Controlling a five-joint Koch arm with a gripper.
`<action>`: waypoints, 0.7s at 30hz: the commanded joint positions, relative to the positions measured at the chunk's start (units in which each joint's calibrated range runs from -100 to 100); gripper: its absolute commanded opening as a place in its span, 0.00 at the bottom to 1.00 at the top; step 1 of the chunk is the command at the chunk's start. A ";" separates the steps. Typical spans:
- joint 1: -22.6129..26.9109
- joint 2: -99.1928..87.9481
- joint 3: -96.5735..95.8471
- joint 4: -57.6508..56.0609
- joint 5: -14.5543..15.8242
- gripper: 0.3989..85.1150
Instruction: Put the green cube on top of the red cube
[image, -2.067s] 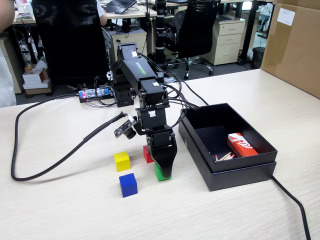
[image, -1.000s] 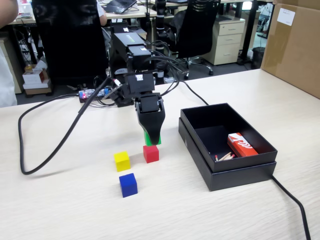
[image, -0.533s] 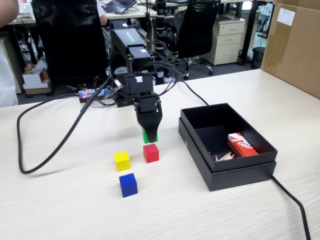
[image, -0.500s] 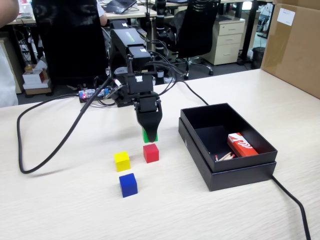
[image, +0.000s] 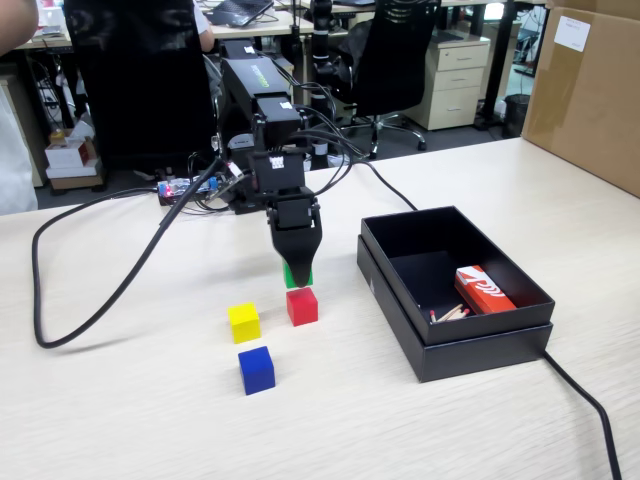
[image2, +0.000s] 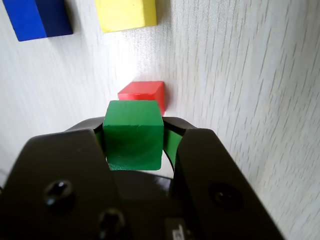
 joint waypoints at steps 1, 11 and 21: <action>-0.10 -0.15 2.11 1.98 0.10 0.01; -0.10 4.09 4.92 2.07 0.10 0.01; 0.39 5.13 7.01 2.16 0.24 0.17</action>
